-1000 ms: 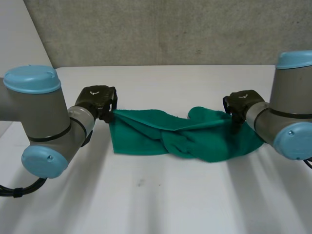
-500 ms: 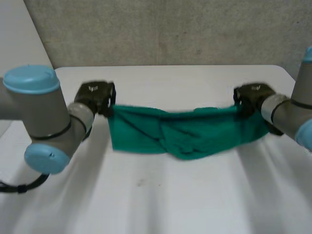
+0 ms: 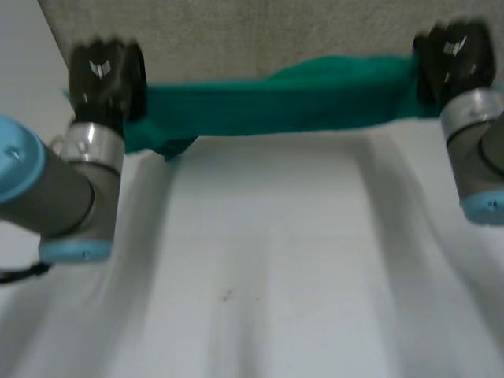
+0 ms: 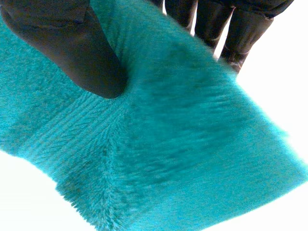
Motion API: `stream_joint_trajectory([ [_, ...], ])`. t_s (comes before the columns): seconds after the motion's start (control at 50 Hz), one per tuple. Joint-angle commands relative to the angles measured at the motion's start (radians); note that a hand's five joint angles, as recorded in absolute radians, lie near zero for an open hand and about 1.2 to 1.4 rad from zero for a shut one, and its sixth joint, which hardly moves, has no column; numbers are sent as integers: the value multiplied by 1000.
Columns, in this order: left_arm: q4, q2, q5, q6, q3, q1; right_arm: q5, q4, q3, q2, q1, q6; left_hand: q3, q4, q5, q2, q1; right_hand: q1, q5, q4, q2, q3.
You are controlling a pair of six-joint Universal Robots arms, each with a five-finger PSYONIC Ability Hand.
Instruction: Fold the towel.
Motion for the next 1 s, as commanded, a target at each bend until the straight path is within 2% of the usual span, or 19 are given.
stream_joint_trajectory([
  [0.02, -12, -9, 5, 23, -242, 46, -8, 88, 199, 23, -9, -15, 205, 201, 246, 200, 277, 433, 241, 203, 223, 217],
  [0.12, -67, -24, 45, 24, -336, 21, -12, 126, 291, 62, -6, -76, 205, 201, 246, 200, 277, 433, 241, 203, 223, 217],
  [0.2, -144, -47, 64, 24, -330, -26, -7, 125, 317, 108, -10, -84, 205, 201, 246, 200, 277, 247, 55, 17, 37, 31],
  [0.24, -150, -47, 64, 23, -327, -28, -4, 120, 325, 104, -10, -75, 205, 201, 246, 200, 277, 57, -135, -173, -153, -159],
  [0.26, -155, -47, 62, 23, -324, -28, -2, 117, 336, 95, -12, -60, 205, 201, 246, 200, 277, -139, -331, -369, -349, -355],
  [0.3, -162, -41, 62, 21, -316, -28, -2, 116, 342, 89, -13, -50, 205, 201, 246, 200, 277, -182, -374, -412, -392, -398],
  [0.4, -167, -10, 51, 21, -315, -25, -19, 111, 402, -16, -61, 31, 205, 201, 246, 200, 277, -490, -682, -720, -700, -706],
  [0.46, -168, 11, 51, 17, -324, -14, -41, 105, 419, -33, -67, 42, 205, 201, 246, 200, 277, -493, -686, -723, -704, -710],
  [0.48, -168, 16, 51, 12, -325, -11, -88, 93, 447, -46, -67, 42, 205, 201, 246, 200, 277, -491, -683, -720, -701, -707],
  [0.56, -175, 19, 51, 10, -327, -9, -149, 67, 495, -63, -70, 28, 205, 201, 246, 200, 277, -485, -677, -715, -695, -701],
  [0.62, -176, 19, 48, 10, -327, -3, -156, 57, 503, -63, -73, 26, 205, 201, 246, 200, 277, -482, -674, -712, -692, -698],
  [0.78, -176, 16, 50, 9, -327, 12, -206, -157, 652, -112, -76, -75, 205, 201, 246, 200, 277, -385, -577, -615, -595, -601],
  [0.9, -176, 14, 53, 7, -327, 27, -301, -180, 693, -102, -73, -131, 205, 201, 246, 200, 277, -385, -577, -615, -595, -601],
  [1.0, -176, 13, 53, 7, -325, 32, -340, -180, 704, -51, -64, -151, 205, 201, 246, 200, 277, -364, -557, -594, -575, -581],
])
